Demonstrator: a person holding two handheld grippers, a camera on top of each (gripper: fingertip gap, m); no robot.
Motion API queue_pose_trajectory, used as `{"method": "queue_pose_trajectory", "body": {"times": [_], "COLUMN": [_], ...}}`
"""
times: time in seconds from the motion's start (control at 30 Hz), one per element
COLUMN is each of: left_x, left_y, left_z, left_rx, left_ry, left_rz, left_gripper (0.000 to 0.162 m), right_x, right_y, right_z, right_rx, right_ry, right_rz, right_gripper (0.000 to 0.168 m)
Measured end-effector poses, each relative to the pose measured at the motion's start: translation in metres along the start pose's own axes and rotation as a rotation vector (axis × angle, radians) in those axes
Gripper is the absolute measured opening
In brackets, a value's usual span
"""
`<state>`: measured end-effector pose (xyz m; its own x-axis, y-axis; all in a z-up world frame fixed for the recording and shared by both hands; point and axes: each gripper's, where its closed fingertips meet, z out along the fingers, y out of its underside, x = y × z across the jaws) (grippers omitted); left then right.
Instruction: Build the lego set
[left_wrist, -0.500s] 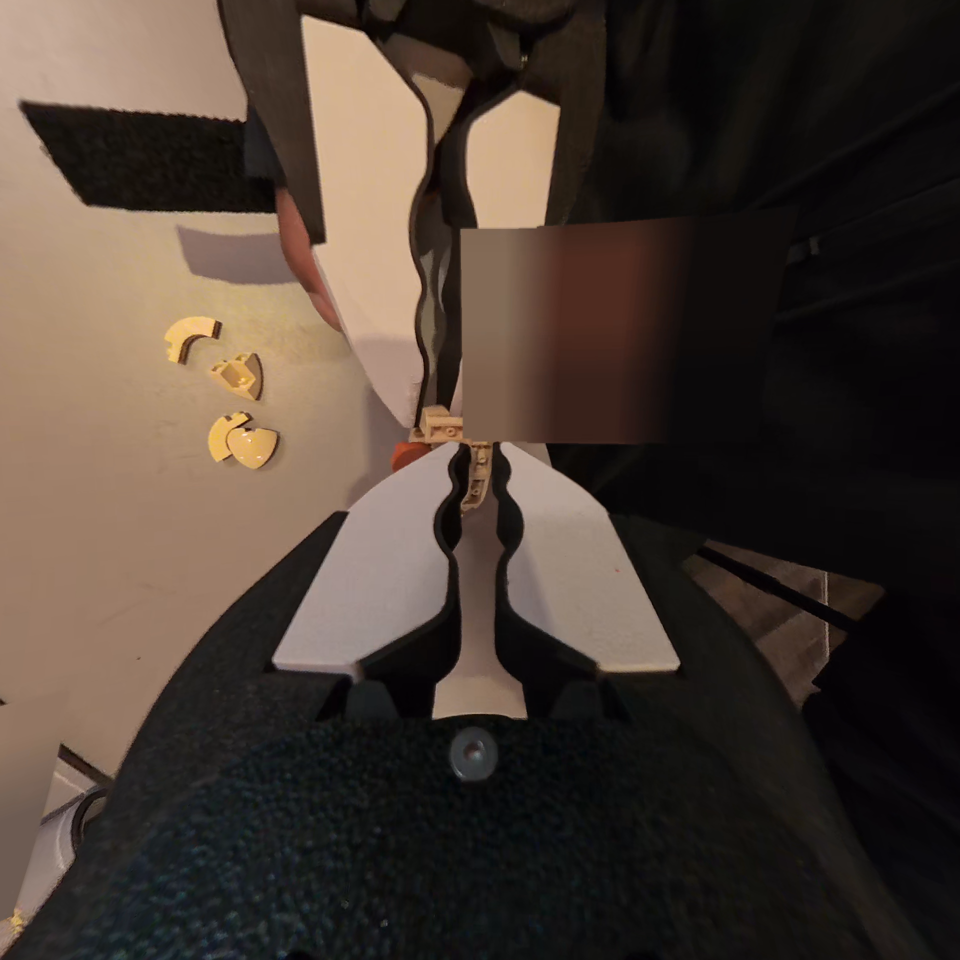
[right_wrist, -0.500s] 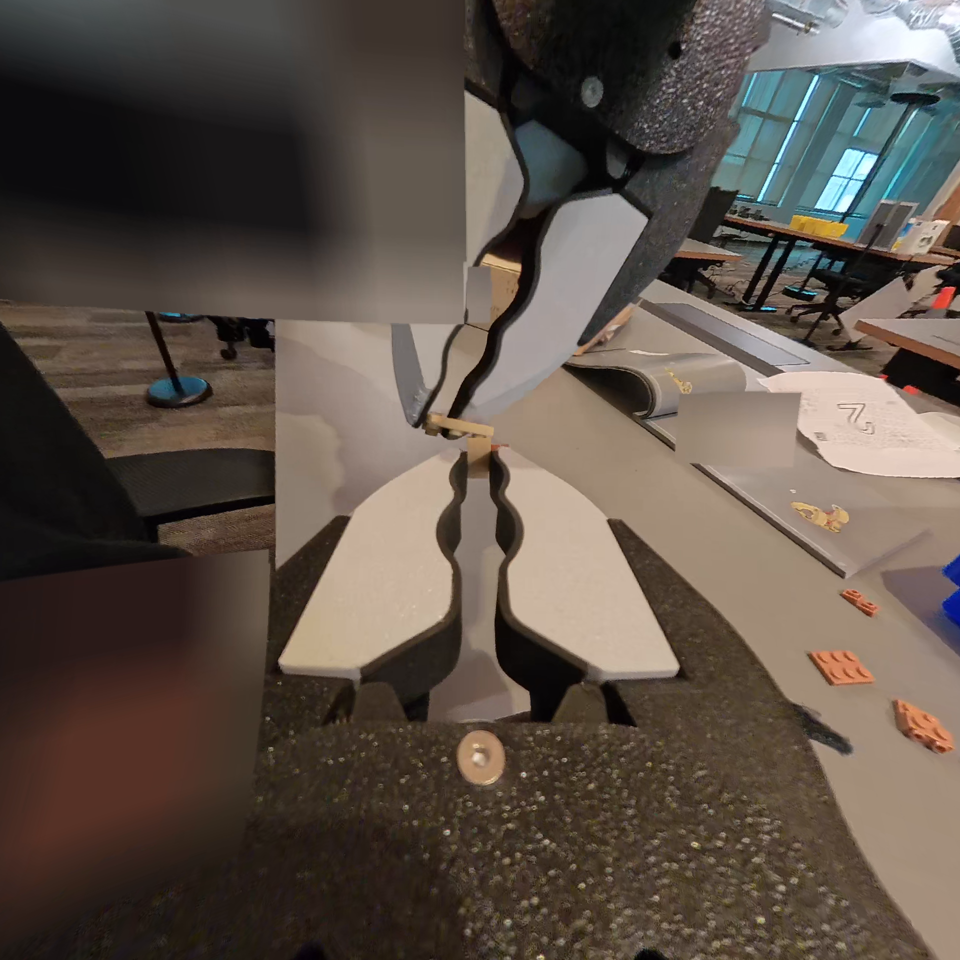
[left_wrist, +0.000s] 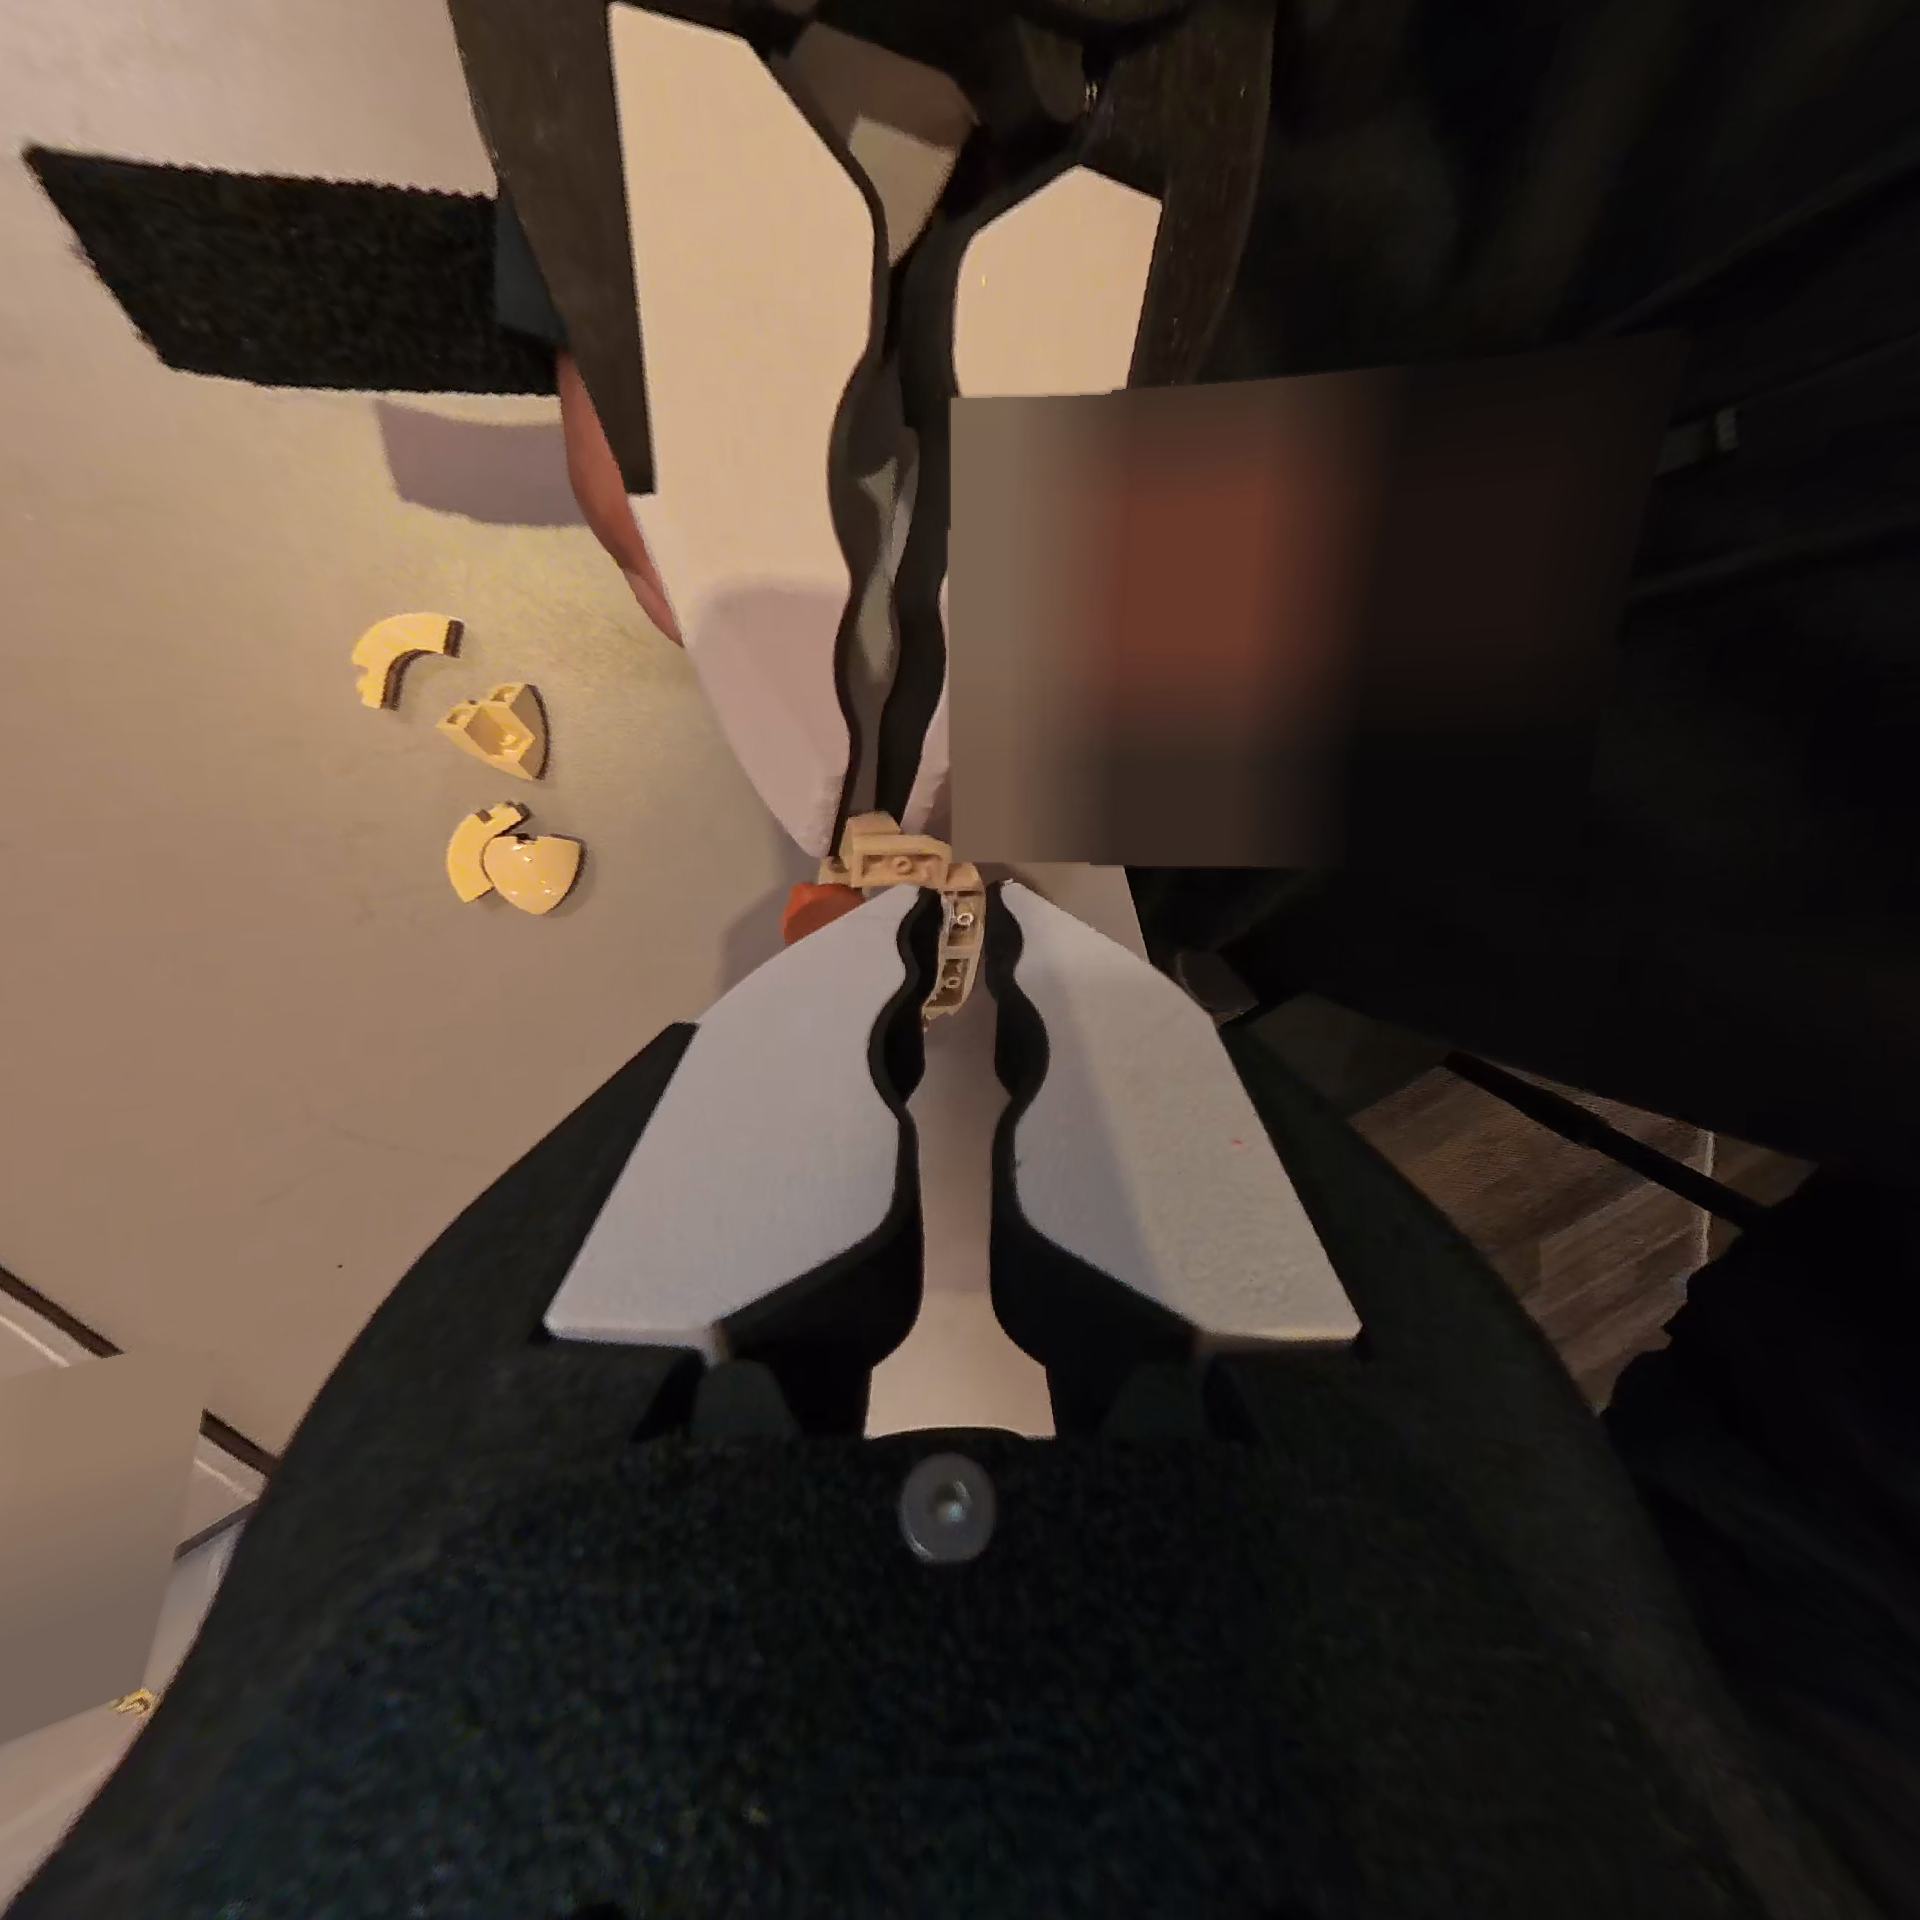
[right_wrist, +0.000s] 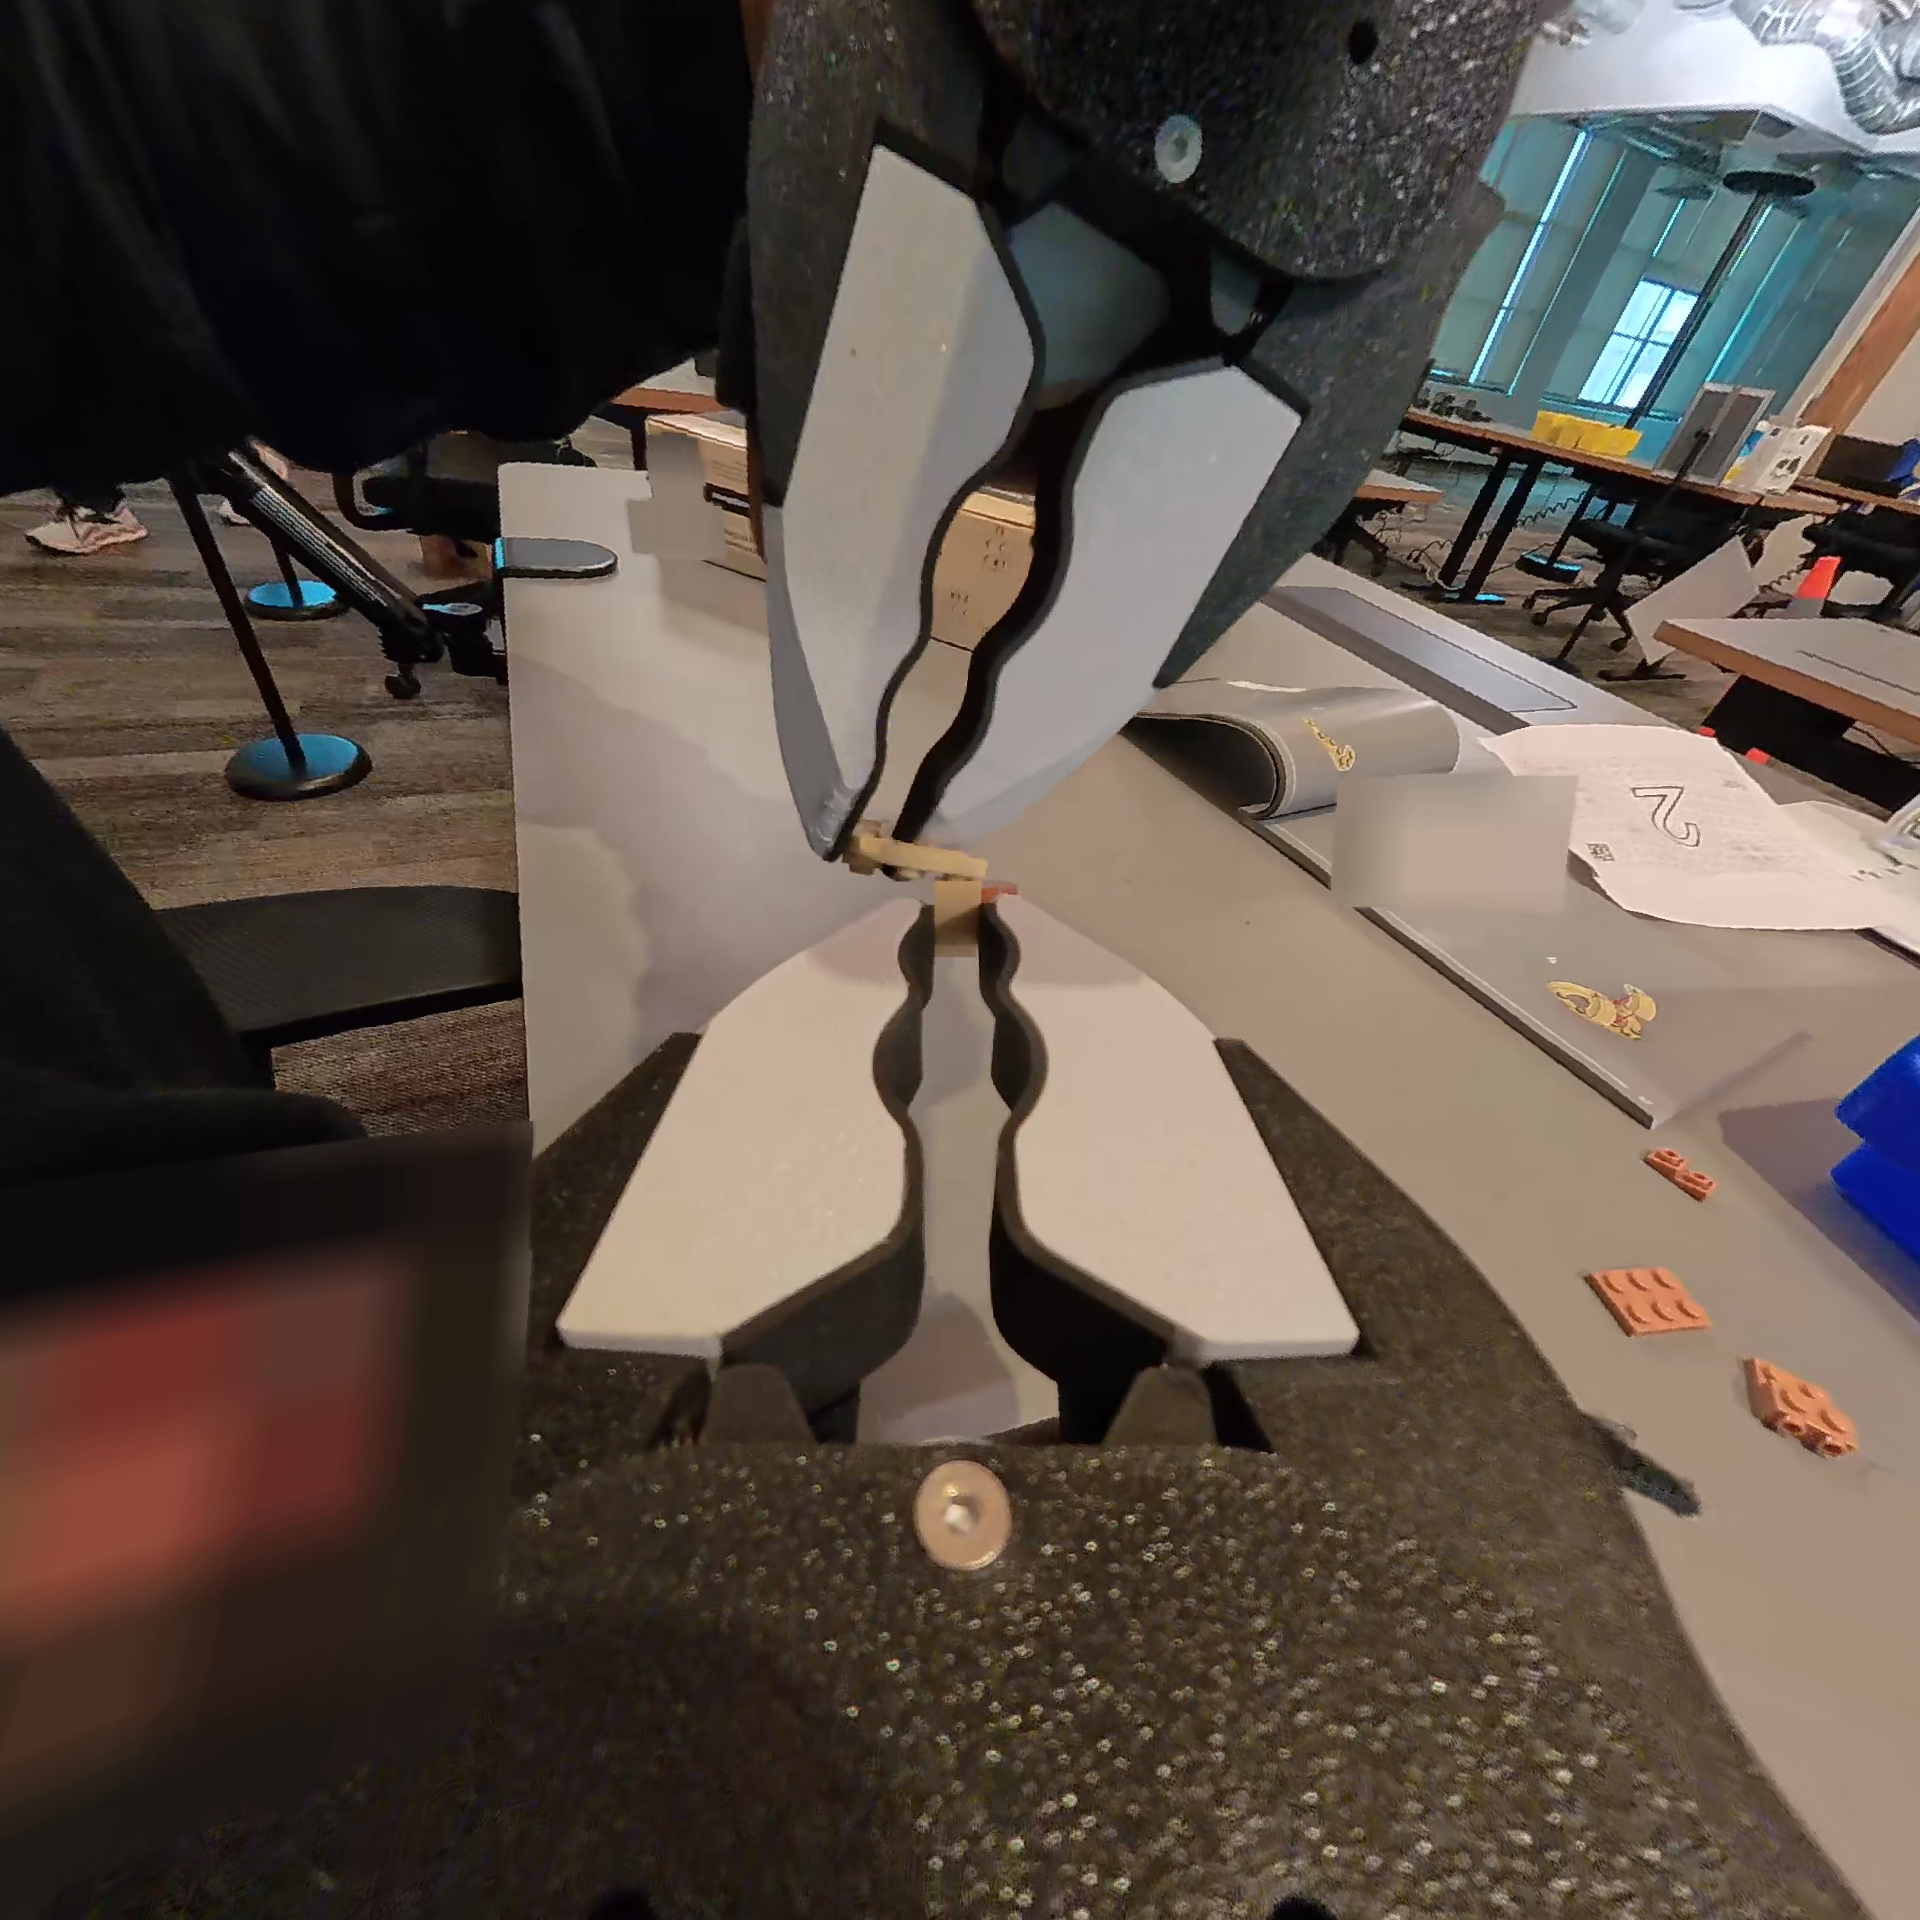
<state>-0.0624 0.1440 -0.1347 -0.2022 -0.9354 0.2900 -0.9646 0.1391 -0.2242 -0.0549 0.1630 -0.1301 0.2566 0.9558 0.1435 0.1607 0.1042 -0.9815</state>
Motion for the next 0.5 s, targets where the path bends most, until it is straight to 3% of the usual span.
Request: {"method": "queue_pose_trajectory", "body": {"times": [0.5], "left_x": [-0.0008], "left_y": [0.004], "left_z": [0.0039], "left_rx": [-0.079], "left_ry": [-0.051], "left_rz": [0.022], "left_gripper": [0.008], "right_x": [-0.0025], "right_y": [0.0041], "right_z": [0.0024], "right_rx": [-0.034], "right_ry": [0.005], "right_rz": [-0.011], "right_gripper": [0.007]}}
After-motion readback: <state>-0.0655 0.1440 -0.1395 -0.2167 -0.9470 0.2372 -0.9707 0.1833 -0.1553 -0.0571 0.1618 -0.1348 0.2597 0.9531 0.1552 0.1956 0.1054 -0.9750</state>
